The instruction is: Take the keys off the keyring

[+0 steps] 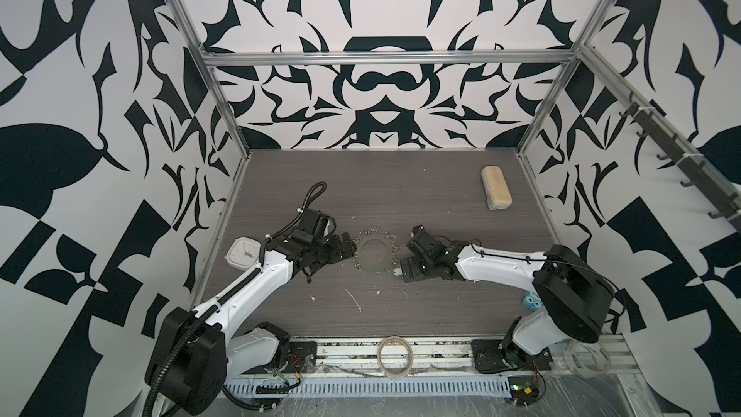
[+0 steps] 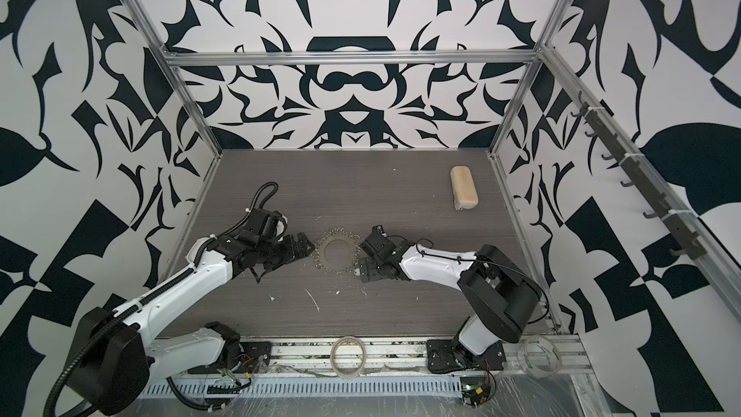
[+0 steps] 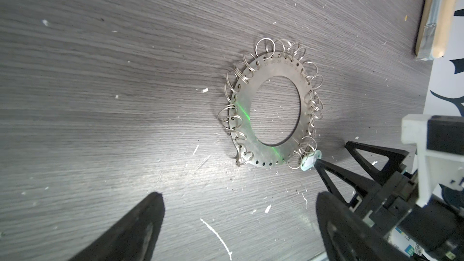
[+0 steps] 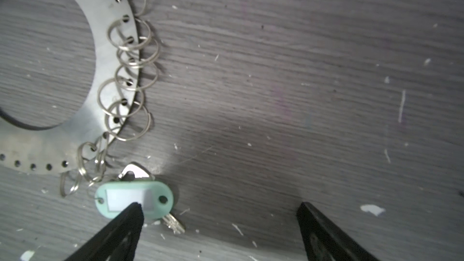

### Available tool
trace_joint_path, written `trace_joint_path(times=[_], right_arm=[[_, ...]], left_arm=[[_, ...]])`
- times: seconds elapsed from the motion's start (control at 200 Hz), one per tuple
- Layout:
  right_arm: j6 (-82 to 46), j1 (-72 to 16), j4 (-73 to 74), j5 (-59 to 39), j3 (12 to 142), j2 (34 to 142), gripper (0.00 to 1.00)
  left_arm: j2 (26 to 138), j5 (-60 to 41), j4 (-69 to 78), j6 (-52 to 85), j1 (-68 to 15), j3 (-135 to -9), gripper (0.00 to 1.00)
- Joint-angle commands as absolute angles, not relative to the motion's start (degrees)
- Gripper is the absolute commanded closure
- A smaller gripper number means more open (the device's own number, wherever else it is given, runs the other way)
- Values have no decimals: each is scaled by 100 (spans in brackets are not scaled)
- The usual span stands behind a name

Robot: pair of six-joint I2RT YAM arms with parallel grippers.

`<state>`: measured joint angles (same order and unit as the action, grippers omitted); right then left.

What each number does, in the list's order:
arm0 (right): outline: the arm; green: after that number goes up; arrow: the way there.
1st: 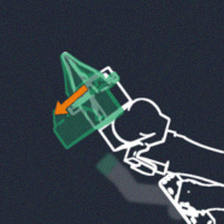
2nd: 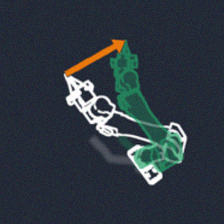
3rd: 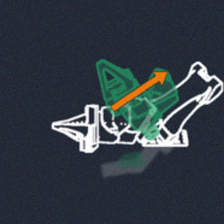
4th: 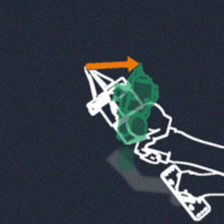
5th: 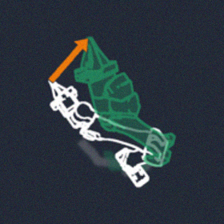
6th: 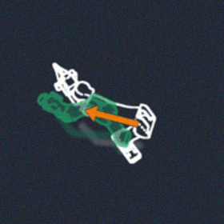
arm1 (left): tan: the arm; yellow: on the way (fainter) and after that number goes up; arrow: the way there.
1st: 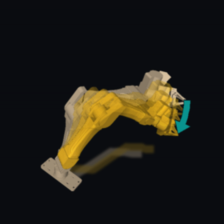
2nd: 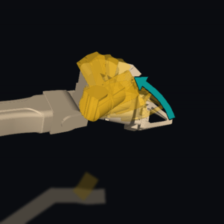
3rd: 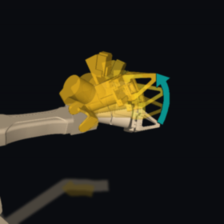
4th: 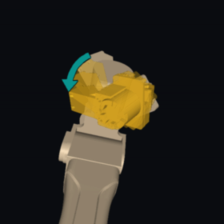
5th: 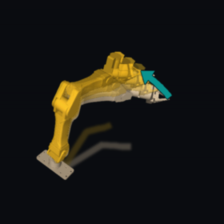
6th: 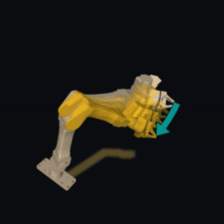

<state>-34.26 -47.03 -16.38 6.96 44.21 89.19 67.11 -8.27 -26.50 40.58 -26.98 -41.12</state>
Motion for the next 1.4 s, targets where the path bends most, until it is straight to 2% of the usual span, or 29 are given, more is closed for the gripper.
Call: trace_joint_path(times=[0.0, 0.285, 0.865, 1.005, 1.205, 1.34, 1.395], right_arm=[[-3346, -4637, -1461, 589, 4567, 8887, 0], [-3461, -4518, -1587, 704, 4452, 9086, 0], [-3933, -4518, -2167, 871, 4043, 8724, 0], [-3416, -4547, -1943, 242, 4091, 8196, 10], [-2203, -4702, -1745, -162, 4186, 7941, 13], [-1788, -4777, -1708, -294, 4582, 8464, 31], [-1682, -4866, -1638, -310, 4716, 8666, 41]], left_arm=[[6746, -750, -2854, 4025, -2672, -4278, 0], [6837, -747, -2857, 3999, -2672, -4317, 1], [6930, -786, -2839, 3990, -2673, -4276, 1], [6900, -803, -2858, 3977, -2672, -4340, 1], [6882, -797, -2885, 3921, -2672, -4395, 0], [6880, -795, -2874, 3913, -2674, -4399, 1], [6874, -806, -2883, 3916, -2672, -4403, 1]])
